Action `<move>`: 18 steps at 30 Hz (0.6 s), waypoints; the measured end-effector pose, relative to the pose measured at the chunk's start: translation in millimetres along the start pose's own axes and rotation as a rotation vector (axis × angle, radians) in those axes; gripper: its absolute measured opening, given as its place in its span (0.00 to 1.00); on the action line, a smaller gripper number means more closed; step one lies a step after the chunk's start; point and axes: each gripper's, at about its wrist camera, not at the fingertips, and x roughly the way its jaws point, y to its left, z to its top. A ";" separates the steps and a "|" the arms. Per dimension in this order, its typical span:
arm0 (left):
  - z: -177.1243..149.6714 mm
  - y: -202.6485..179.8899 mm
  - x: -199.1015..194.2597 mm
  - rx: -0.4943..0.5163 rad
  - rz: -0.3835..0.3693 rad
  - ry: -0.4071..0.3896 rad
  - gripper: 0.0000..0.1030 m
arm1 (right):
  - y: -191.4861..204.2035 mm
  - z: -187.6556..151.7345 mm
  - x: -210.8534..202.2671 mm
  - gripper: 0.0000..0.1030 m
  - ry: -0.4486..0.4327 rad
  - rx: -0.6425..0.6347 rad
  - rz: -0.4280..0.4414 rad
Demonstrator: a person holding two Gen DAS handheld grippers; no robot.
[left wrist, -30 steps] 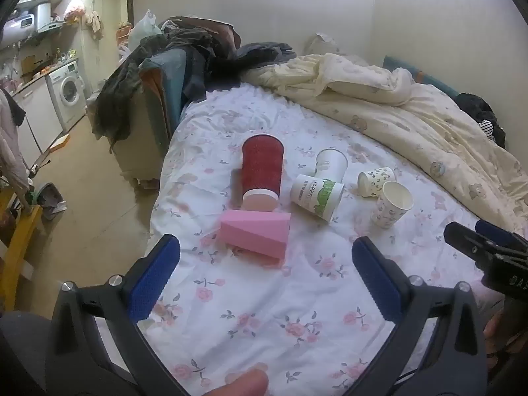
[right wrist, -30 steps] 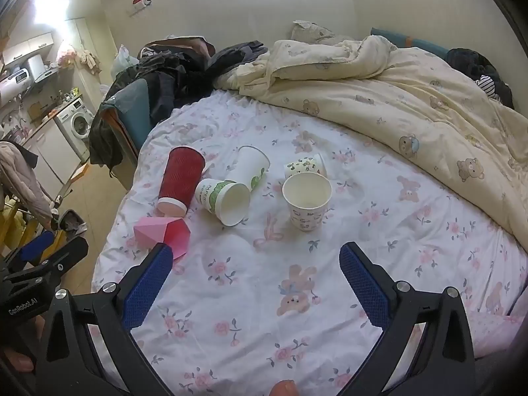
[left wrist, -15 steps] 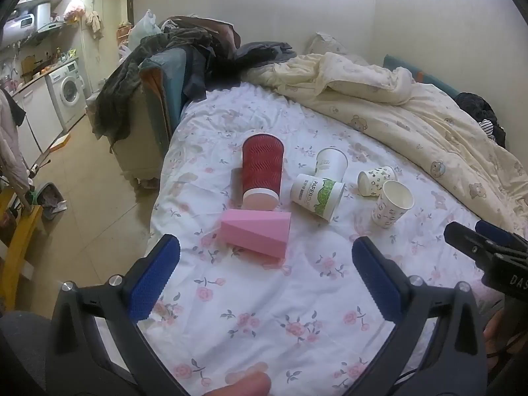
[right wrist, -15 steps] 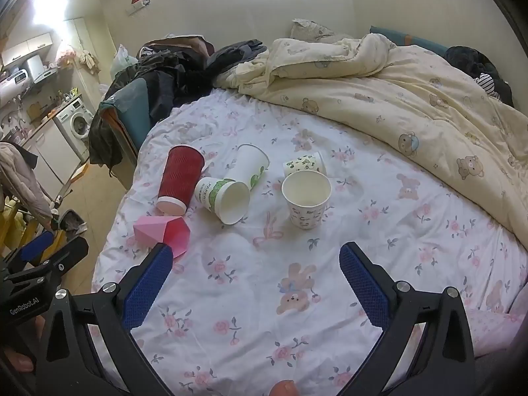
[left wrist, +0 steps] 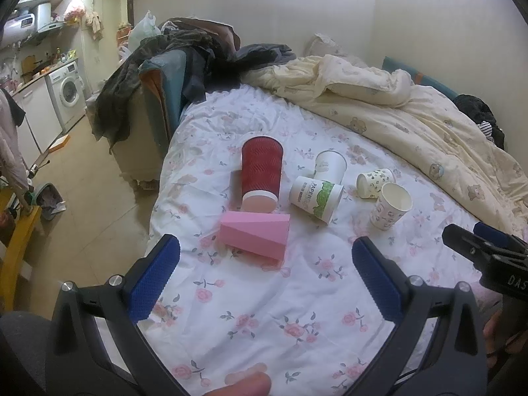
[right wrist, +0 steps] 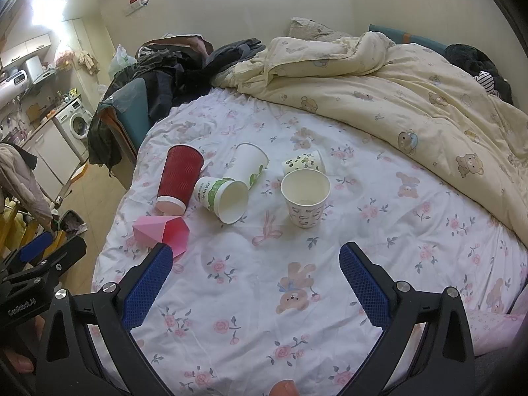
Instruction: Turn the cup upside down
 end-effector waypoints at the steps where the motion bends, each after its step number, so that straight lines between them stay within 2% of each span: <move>1: -0.4 0.3 1.0 -0.001 0.000 0.000 1.00 | 0.3 -0.2 0.0 1.00 -0.002 -0.002 -0.001; 18: -1.4 4.3 2.5 -0.006 -0.002 0.005 1.00 | -0.3 0.0 -0.1 1.00 0.002 -0.001 -0.001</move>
